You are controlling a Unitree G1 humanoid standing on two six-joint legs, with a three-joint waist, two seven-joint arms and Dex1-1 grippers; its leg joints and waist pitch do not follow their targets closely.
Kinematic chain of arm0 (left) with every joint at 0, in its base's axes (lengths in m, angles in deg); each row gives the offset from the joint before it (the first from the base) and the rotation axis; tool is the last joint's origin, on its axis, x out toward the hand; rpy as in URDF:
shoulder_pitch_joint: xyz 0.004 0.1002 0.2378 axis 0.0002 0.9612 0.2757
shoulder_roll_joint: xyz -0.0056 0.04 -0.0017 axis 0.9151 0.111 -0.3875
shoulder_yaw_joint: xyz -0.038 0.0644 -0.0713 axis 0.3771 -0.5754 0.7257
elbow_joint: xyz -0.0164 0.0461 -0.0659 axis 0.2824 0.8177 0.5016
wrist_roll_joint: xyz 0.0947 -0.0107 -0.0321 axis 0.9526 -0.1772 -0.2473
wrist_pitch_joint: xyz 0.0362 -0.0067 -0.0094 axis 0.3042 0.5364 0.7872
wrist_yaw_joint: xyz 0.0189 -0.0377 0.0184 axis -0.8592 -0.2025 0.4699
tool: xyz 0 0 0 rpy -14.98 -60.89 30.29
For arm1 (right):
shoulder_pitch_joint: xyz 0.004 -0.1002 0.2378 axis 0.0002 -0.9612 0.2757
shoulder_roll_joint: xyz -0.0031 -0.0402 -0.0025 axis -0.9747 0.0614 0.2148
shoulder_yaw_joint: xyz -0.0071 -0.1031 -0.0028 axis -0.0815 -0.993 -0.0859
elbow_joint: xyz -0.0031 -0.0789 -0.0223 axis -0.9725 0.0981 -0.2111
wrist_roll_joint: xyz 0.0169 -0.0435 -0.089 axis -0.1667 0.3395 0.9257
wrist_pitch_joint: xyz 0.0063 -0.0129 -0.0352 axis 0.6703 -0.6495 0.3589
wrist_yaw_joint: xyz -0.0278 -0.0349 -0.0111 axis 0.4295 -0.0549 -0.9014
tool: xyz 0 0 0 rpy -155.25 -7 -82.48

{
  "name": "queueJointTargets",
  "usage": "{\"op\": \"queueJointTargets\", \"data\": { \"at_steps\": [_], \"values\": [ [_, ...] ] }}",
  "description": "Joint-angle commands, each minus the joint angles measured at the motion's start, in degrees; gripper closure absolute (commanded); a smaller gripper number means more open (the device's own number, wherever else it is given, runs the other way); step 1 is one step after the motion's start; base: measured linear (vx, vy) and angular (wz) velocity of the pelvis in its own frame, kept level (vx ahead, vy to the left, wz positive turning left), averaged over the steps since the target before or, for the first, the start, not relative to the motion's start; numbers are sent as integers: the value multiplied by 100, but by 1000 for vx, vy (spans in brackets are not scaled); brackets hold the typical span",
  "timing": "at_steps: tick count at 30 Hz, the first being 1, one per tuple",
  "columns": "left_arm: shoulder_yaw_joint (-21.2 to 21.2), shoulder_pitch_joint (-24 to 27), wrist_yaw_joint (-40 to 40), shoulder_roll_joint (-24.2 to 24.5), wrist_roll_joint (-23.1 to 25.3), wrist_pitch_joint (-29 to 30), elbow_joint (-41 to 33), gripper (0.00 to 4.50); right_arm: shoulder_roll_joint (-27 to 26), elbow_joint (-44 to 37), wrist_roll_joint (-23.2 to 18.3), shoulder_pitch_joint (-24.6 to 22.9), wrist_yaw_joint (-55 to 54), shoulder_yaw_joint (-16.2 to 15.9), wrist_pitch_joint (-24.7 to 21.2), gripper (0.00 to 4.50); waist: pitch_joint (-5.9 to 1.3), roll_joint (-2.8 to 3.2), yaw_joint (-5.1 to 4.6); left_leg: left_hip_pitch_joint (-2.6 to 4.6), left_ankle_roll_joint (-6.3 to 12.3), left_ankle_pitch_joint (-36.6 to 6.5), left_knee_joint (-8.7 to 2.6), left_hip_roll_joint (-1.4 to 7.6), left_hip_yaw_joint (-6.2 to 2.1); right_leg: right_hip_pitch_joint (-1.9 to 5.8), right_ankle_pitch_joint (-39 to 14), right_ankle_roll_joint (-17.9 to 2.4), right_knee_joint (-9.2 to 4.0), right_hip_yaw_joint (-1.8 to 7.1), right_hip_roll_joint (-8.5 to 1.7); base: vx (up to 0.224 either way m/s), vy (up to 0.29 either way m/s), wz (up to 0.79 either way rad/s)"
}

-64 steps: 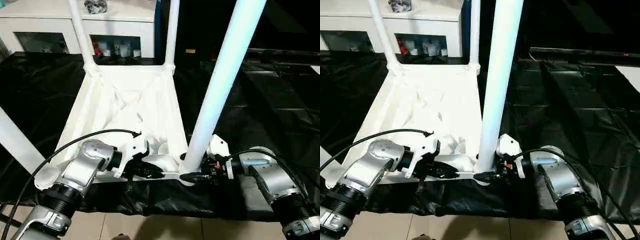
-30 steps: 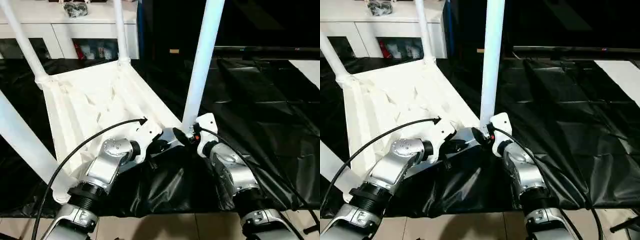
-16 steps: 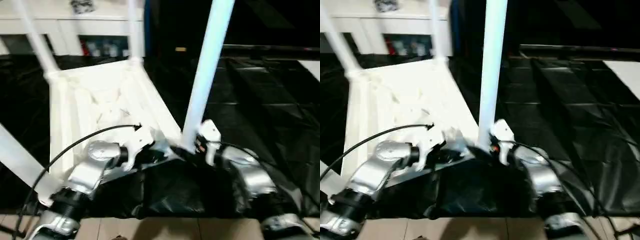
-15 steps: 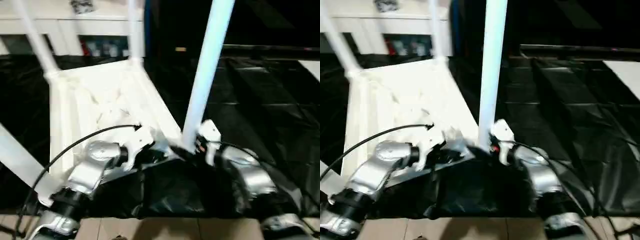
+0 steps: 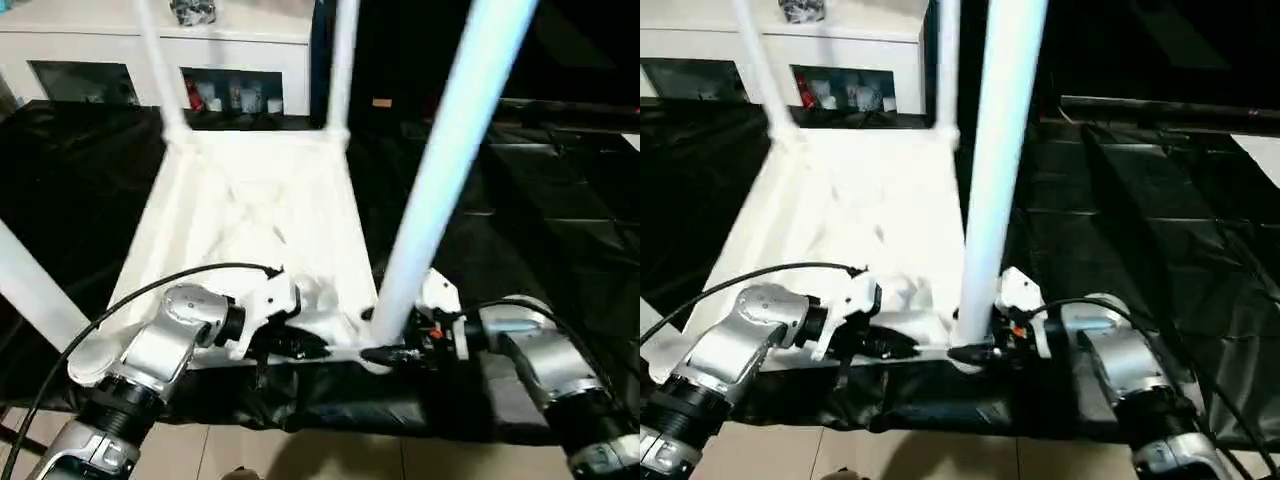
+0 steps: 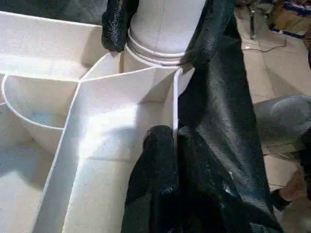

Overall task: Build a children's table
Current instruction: Rotate leg to tighten

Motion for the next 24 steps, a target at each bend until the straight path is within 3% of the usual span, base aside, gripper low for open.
{"op": "queueJointTargets", "data": {
  "at_steps": [1, 9, 11, 14, 16, 18, 19, 21, 24],
  "values": [
    [-103, -111, 3, -118, -98, -103, -95, 450, -74, -174, 21, -98, 423, -424, -76, 186, -290, -25, -16, 6, 266, -1395, -373, 126, 9, 260, -1496, -1136, -392, 211, -243, 0, 0, 0],
    [16, -92, 280, -285, -105, -169, -63, 450, -249, -181, 48, -261, 30, -377, 48, 193, -292, -21, -19, 16, 256, -1423, -370, 124, 12, 256, -1412, -1184, -391, 206, -234, 0, 0, 0],
    [130, -137, 707, -495, -94, -191, 13, 450, -558, -20, 91, -291, -653, -142, 215, 193, -270, -29, -24, 16, 210, -1511, -385, 121, 10, 240, -1645, -1117, -423, 215, -249, 0, 0, 0],
    [225, -222, 1300, -785, 33, -185, 185, 450, -944, 216, 168, -264, -1596, 141, 173, 194, -253, -58, -71, 34, 73, -1800, -412, 99, -22, 227, -2448, -834, -507, 196, -266, 0, 0, 0],
    [203, -283, 1725, -1021, 187, -105, 302, 450, -1260, 511, 310, -170, -2477, 338, 119, 194, -227, -47, -151, 53, -34, -2017, -421, 75, -50, 192, -3069, -611, -577, 167, -276, -26, -1, -2],
    [146, -337, 2085, -1258, 314, 68, 355, 450, -1526, 732, 465, -39, -3252, 446, -45, 194, -223, -39, -220, 20, -65, -2105, -433, 65, -78, 206, -3354, -436, -609, 140, -271, -26, -1, -2],
    [120, -360, 2213, -1343, 360, 126, 376, 450, -1625, 805, 513, 15, -3513, 480, -124, 194, -210, -38, -253, 28, -69, -2185, -424, 48, -84, 177, -3583, -343, -656, 124, -275, 0, 0, 0],
    [60, -403, 2411, -1495, 443, 204, 424, 450, -1820, 909, 596, 112, -3977, 540, -225, 194, -224, -34, -292, 47, -66, -2238, -410, 37, -95, 159, -3676, -291, -689, 113, -278, 0, 0, 0],
    [-33, -440, 2568, -1755, 536, 265, 457, 450, -2189, 941, 635, 238, -4320, 579, -288, 194, -240, -21, -339, 24, 1, -2212, -437, 56, -101, 173, -3269, -385, -666, 113, -255, 0, 0, 0]
  ]
}}
